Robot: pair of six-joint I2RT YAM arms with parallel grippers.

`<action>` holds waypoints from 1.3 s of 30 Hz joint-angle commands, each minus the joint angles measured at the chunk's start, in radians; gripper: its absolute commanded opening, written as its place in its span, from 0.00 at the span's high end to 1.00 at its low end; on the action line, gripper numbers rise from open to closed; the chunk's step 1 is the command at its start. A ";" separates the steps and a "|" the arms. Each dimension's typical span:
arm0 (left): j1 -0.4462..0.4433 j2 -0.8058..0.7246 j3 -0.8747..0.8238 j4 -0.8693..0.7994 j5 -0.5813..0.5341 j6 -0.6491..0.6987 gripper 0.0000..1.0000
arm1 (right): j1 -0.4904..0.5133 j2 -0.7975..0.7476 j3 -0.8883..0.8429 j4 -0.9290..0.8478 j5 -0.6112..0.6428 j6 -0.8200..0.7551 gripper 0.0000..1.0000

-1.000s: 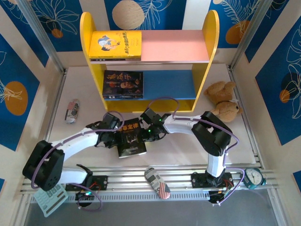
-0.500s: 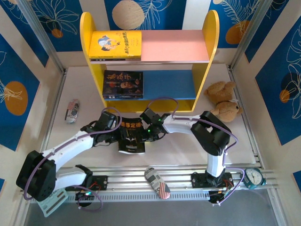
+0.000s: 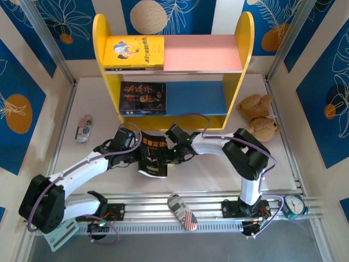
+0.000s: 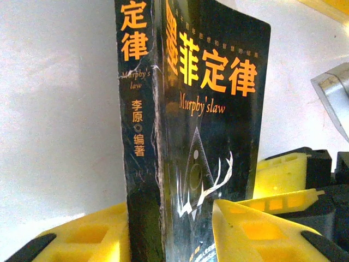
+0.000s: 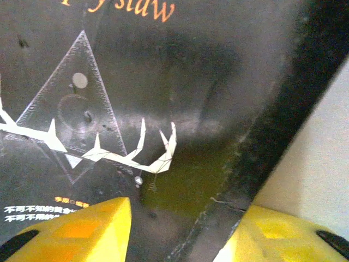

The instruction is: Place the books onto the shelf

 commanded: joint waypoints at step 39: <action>-0.008 -0.318 0.444 -0.104 0.318 0.267 1.00 | -0.319 -0.750 0.111 -0.219 -0.025 -0.165 0.26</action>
